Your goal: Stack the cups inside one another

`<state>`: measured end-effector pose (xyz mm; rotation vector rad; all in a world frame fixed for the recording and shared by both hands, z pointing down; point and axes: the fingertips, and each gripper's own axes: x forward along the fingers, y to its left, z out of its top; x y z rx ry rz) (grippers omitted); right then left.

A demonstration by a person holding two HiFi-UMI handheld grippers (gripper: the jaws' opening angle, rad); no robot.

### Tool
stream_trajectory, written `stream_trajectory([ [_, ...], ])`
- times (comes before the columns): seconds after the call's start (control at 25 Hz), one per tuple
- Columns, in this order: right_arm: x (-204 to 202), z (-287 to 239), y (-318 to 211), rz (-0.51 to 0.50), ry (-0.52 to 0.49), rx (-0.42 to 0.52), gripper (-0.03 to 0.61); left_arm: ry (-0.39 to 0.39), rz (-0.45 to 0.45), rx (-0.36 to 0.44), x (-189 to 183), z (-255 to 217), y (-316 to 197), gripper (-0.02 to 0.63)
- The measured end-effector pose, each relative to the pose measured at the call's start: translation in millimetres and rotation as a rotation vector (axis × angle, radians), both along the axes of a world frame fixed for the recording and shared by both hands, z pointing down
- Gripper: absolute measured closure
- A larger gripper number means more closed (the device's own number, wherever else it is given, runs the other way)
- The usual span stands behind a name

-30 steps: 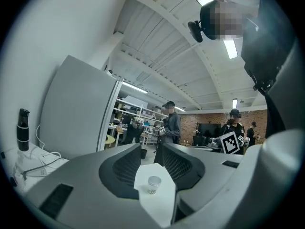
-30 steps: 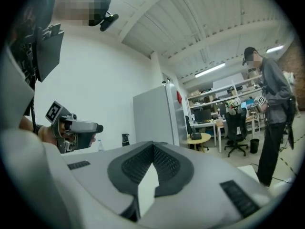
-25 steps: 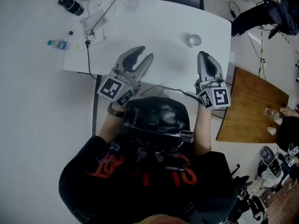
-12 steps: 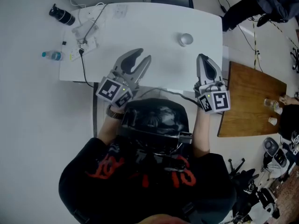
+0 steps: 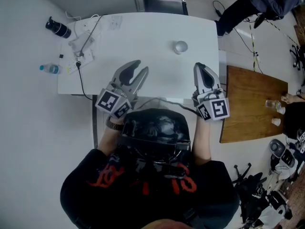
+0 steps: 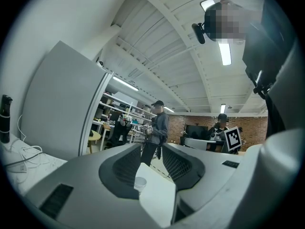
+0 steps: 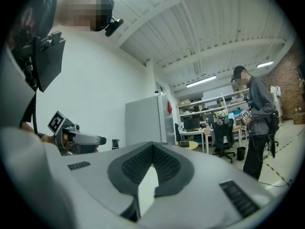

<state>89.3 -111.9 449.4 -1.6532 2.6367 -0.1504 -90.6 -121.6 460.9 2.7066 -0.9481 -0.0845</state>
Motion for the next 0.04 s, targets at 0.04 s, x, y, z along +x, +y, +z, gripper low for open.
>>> stream_trajectory([
  [0.04,0.2,0.4,1.9,-0.002,0.0,-0.003,0.577,0.001,-0.001,-0.004,0.3,-0.1,2.1,0.468],
])
